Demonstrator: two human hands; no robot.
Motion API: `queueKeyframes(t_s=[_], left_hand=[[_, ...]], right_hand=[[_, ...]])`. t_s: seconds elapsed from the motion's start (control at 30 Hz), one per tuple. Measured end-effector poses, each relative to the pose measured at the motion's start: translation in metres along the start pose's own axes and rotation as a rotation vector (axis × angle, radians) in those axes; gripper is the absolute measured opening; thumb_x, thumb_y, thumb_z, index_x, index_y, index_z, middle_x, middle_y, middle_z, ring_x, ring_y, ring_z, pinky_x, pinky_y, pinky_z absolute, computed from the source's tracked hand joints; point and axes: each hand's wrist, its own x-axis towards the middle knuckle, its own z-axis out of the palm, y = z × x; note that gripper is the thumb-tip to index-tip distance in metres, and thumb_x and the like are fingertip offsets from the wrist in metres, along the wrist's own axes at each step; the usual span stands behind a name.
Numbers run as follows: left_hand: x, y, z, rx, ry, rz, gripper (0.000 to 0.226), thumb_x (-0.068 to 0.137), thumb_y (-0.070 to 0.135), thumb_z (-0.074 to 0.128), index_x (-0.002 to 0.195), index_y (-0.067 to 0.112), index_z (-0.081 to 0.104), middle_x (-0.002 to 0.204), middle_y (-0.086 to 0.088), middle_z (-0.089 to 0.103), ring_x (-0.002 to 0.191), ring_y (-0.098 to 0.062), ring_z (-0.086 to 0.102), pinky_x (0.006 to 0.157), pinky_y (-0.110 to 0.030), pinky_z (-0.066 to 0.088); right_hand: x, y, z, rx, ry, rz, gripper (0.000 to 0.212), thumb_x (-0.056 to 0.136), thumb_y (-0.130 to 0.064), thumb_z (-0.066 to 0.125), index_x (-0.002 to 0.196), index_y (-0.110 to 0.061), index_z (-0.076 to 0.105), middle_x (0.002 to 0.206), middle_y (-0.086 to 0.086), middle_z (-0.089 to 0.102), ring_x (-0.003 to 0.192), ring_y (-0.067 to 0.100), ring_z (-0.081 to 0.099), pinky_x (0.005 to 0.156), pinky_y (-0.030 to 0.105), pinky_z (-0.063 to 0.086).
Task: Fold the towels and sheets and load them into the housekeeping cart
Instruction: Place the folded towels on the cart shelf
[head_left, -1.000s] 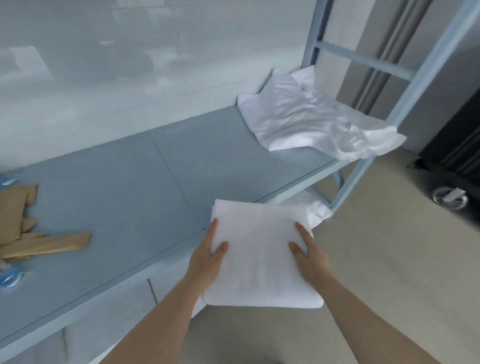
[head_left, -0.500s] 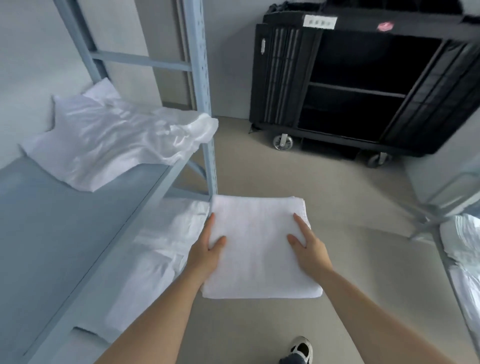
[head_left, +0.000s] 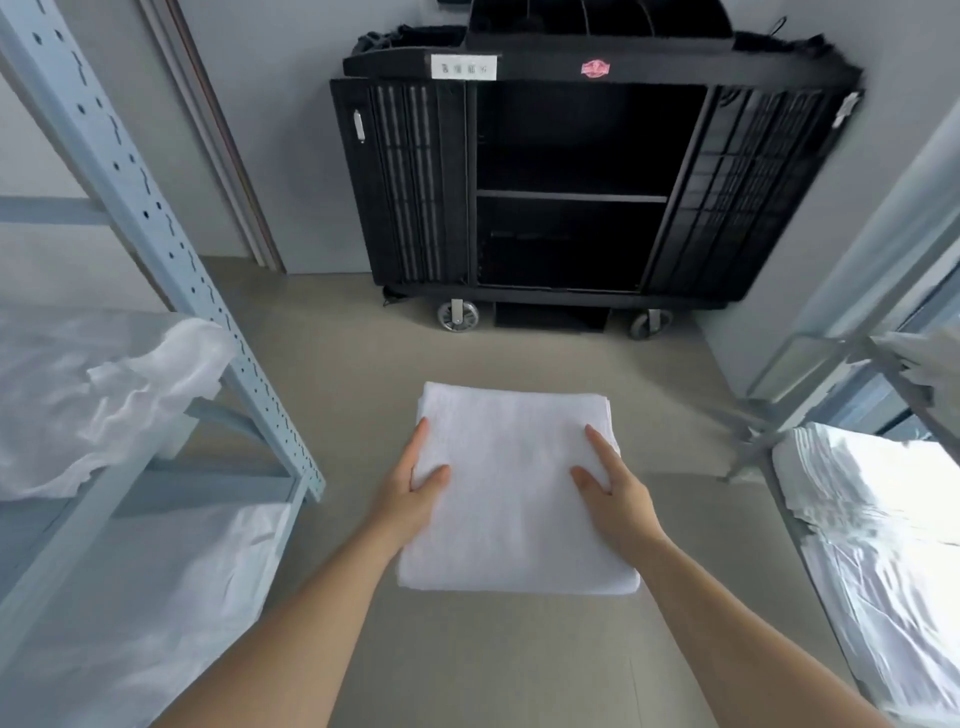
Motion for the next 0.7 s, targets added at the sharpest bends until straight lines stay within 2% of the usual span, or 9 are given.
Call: queueKeyframes(t_s=[0.1,0.2,0.27,0.33,0.4,0.5,0.6,0.63,0.7], left_hand=[[0.048,0.011,0.017,0.012,-0.02,0.002,0.064,0.097,0.023,0.056,0.148,0.044,0.025,0.144,0.034,0.022,0.131,0.01,0.024,0.079,0.008,0.027],[0.099,0.017,0.026,-0.003,-0.063,-0.003,0.065,0.096,0.026,0.057,0.146,0.05,0.023,0.137,0.046,0.02,0.131,0.012,0.022,0.073,0.006,0.032],[0.134,0.02,0.03,-0.002,-0.074,-0.003,0.066,0.095,0.027,0.058,0.145,0.05,0.023,0.131,0.05,0.02,0.132,0.013,0.021,0.083,0.004,0.029],[0.174,0.022,0.032,0.001,-0.088,-0.002,0.066,0.095,0.027,0.059,0.146,0.049,0.023,0.132,0.05,0.02,0.134,0.012,0.02,0.1,-0.009,0.024],[0.218,0.023,0.032,-0.018,-0.111,-0.007,0.068,0.094,0.027,0.06,0.146,0.048,0.023,0.14,0.042,0.021,0.137,0.007,0.021,0.108,-0.02,0.025],[0.292,0.033,0.027,-0.067,-0.148,-0.022,0.07,0.092,0.029,0.064,0.143,0.055,0.025,0.148,0.033,0.023,0.139,0.003,0.024,0.106,-0.023,0.029],[0.367,0.057,0.019,-0.107,-0.185,-0.028,0.066,0.086,0.033,0.069,0.124,0.073,0.032,0.146,0.031,0.029,0.137,0.0,0.032,0.108,-0.028,0.036],[0.391,0.066,0.016,-0.131,-0.194,-0.042,0.065,0.085,0.033,0.071,0.117,0.077,0.035,0.145,0.028,0.034,0.132,-0.001,0.04,0.105,-0.03,0.041],[0.433,0.081,0.011,-0.164,-0.21,-0.066,0.064,0.081,0.035,0.074,0.111,0.079,0.039,0.14,0.025,0.043,0.118,0.003,0.053,0.091,-0.023,0.049]], right_hand=[[0.043,-0.005,-0.019,0.01,0.015,0.006,0.052,0.09,-0.047,0.055,0.119,-0.079,0.027,0.097,-0.04,0.045,0.087,-0.014,0.049,0.068,0.006,0.036],[0.09,-0.01,-0.03,0.023,0.015,0.006,0.052,0.091,-0.047,0.055,0.118,-0.08,0.026,0.099,-0.04,0.045,0.09,-0.014,0.048,0.069,0.007,0.035],[0.125,-0.015,-0.033,0.024,0.017,0.011,0.052,0.091,-0.047,0.055,0.118,-0.08,0.026,0.101,-0.039,0.045,0.09,-0.013,0.049,0.069,0.007,0.036],[0.163,-0.021,-0.033,0.022,0.015,0.011,0.052,0.091,-0.046,0.055,0.118,-0.08,0.026,0.101,-0.038,0.046,0.09,-0.012,0.05,0.068,0.007,0.036],[0.205,-0.029,-0.033,0.025,0.014,0.009,0.052,0.091,-0.046,0.055,0.118,-0.08,0.027,0.104,-0.034,0.05,0.091,-0.009,0.052,0.069,0.01,0.039],[0.276,-0.048,-0.035,0.036,0.017,-0.006,0.05,0.091,-0.044,0.056,0.123,-0.074,0.031,0.118,-0.02,0.054,0.099,0.002,0.055,0.08,0.02,0.042],[0.346,-0.078,-0.04,0.049,0.029,-0.015,0.05,0.091,-0.042,0.058,0.125,-0.07,0.034,0.127,-0.018,0.051,0.109,0.01,0.053,0.088,0.026,0.04],[0.367,-0.088,-0.042,0.057,0.029,-0.017,0.05,0.091,-0.042,0.058,0.125,-0.07,0.034,0.127,-0.019,0.051,0.11,0.01,0.053,0.09,0.027,0.041],[0.405,-0.103,-0.045,0.073,0.025,-0.018,0.049,0.091,-0.042,0.059,0.125,-0.07,0.036,0.127,-0.02,0.051,0.112,0.011,0.053,0.097,0.031,0.043]])
